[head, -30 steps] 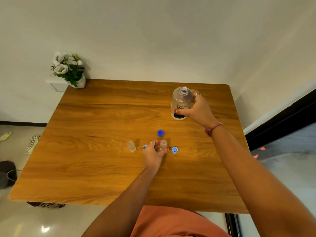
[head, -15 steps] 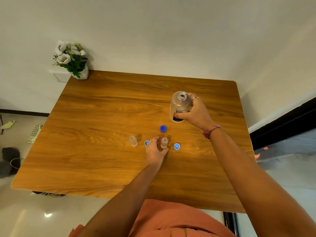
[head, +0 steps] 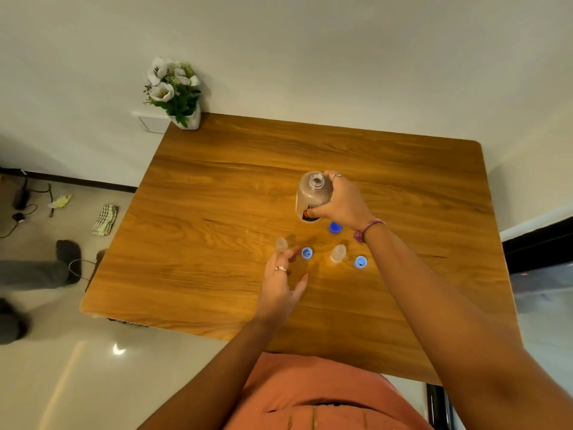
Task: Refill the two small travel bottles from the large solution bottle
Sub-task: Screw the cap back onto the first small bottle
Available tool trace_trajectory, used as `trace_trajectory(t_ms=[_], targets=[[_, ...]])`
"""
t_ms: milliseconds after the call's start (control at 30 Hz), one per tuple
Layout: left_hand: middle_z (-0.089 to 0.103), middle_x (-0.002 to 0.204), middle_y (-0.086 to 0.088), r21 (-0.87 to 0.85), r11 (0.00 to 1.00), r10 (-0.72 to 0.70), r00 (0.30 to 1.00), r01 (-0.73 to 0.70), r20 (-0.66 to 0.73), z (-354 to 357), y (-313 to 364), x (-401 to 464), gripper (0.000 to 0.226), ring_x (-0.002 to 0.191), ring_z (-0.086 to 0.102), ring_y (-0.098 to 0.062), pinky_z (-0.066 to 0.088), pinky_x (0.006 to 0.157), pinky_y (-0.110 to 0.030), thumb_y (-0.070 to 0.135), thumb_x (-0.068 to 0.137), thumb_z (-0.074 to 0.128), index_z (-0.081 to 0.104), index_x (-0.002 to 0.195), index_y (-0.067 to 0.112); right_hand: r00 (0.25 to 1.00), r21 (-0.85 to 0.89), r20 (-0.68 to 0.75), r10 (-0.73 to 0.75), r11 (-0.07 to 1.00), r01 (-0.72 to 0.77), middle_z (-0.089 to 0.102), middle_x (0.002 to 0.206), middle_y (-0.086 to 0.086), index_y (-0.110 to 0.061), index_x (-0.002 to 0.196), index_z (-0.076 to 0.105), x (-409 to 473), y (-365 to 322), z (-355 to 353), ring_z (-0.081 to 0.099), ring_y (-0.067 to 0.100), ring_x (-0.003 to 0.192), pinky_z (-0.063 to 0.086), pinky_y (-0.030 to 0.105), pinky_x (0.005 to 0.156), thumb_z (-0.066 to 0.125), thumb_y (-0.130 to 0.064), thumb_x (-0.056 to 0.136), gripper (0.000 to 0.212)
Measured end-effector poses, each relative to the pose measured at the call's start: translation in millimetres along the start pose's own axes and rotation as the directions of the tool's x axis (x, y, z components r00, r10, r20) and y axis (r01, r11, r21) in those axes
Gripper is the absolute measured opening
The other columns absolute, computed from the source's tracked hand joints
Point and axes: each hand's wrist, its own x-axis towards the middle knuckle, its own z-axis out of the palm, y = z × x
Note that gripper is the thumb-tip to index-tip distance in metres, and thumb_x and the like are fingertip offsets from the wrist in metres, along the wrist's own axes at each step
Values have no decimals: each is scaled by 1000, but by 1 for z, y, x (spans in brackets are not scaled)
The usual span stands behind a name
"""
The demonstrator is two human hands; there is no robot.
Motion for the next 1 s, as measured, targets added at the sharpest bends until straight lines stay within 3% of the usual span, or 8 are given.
trace_trajectory(t_ms=[133,433,533,733,833,900,1000], targets=[[43,107,16,26,1000,-3,999,4,-53,-30,-18,5,58,99,45,6,41,79,-9,11,81,72,42,128,28,998,-66,52,46,997,-43,59,113,3,-9,121,49,6,-8,24,56,16,100,40,22,78,88,-18,57,75],[45,110,7,30,1000,-4,1000,5,-26,-65,-45,25,53,95,47,-3,41,80,-11,13,80,72,49,128,16,984,-130,54,172,978,-163,56,121,8,-5,127,43,2,-15,41,49,12,98,36,17,79,85,-13,61,78],[46,109,6,19,1000,8,1000,-8,-9,-70,-50,31,52,96,49,-8,42,83,-16,12,80,73,51,127,13,978,-125,29,205,972,-200,54,125,8,-6,130,40,0,-18,43,49,15,105,36,17,82,85,-13,62,82],[46,110,7,-8,999,39,998,-39,53,-76,-56,39,50,95,48,-2,42,83,-13,13,80,73,52,125,14,941,-227,34,336,920,-320,46,137,13,-2,141,27,-5,-26,41,45,26,125,38,28,99,83,-11,66,94],[47,110,7,-21,999,40,996,-39,79,-78,-60,44,50,96,48,-1,42,84,-12,13,80,72,52,126,14,943,-302,-136,305,893,-332,48,135,15,-3,139,33,-29,-34,33,47,26,124,42,33,102,76,-12,75,77],[47,109,9,-26,999,34,994,-31,99,-78,-62,48,51,97,48,1,42,84,-11,13,79,73,52,126,16,928,-240,-279,248,917,-317,59,122,10,-5,132,46,-55,-39,34,57,21,110,49,34,94,71,-13,81,58],[48,113,8,-19,1000,-11,983,15,184,-73,-63,55,55,101,46,1,40,88,-11,13,79,73,50,129,15,915,-196,-282,288,916,-349,63,111,5,-7,124,54,-91,-35,57,62,12,93,52,24,84,63,-12,87,39]])
